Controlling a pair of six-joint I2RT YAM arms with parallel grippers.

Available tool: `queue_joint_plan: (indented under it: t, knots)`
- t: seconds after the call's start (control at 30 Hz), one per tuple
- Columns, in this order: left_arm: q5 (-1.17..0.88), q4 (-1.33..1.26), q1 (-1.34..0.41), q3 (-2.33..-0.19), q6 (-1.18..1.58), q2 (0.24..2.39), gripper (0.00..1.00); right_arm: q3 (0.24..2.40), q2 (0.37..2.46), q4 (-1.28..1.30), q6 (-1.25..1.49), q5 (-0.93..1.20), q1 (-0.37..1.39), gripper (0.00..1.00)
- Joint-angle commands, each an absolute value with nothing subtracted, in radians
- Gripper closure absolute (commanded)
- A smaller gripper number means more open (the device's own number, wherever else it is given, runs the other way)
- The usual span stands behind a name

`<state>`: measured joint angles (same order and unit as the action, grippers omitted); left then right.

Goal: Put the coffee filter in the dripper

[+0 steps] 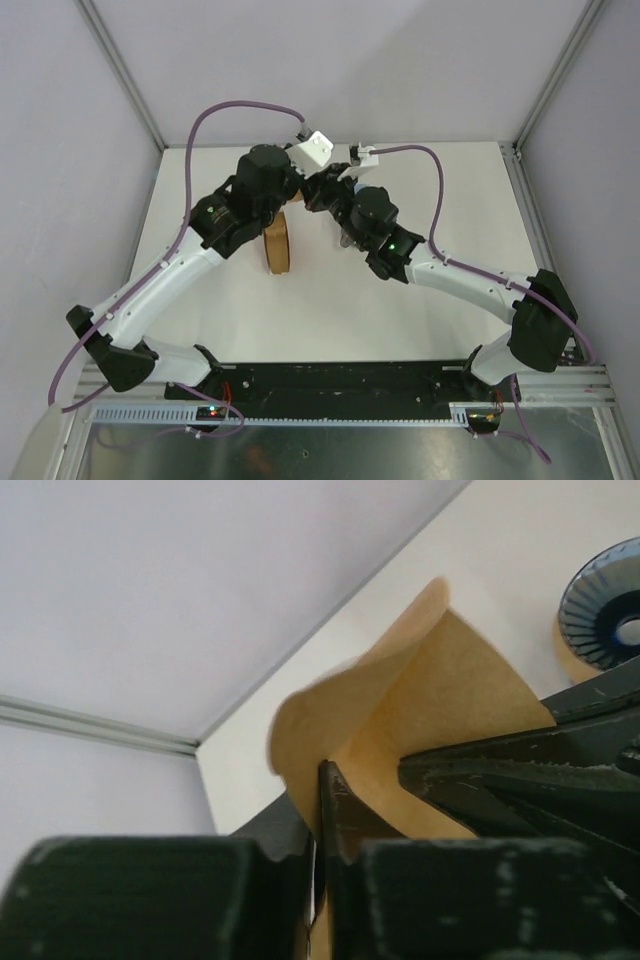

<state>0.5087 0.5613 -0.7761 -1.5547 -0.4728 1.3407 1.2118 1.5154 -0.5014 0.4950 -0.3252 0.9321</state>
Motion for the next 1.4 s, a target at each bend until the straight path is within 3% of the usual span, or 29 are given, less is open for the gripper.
queue_joint_plan:
  t: [0.0, 0.3, 0.57, 0.73, 0.87, 1.2, 1.37]
  knots:
    - [0.574, 0.484, -0.775, -1.546, -0.524, 1.332, 0.97, 1.255, 1.518, -0.444, 0.474, -0.362, 0.914, 1.00]
    - [0.586, 0.457, -0.749, -1.536, -0.546, 1.329, 0.99, 1.251, 1.513, -0.377, 0.471, -0.371, 0.865, 1.00]
    - [0.521, 0.458, -0.712, -1.537, -0.506, 1.327, 0.89, 1.249, 1.501, -0.367, 0.452, -0.324, 0.850, 1.00]
    - [0.448, 0.463, -0.681, -1.544, -0.458, 1.316, 0.76, 1.249, 1.494, -0.314, 0.428, -0.249, 0.826, 1.00]
    - [0.410, 0.485, -0.679, -1.547, -0.428, 1.310, 0.73, 1.249, 1.480, -0.275, 0.407, -0.227, 0.823, 1.00]
    - [0.293, 0.585, -0.679, -1.602, -0.310, 1.310, 0.76, 1.249, 1.469, -0.207, 0.388, -0.227, 0.812, 1.00]
    - [0.241, 0.613, -0.679, -1.617, -0.281, 1.310, 0.93, 1.249, 1.468, -0.213, 0.383, -0.222, 0.812, 1.00]
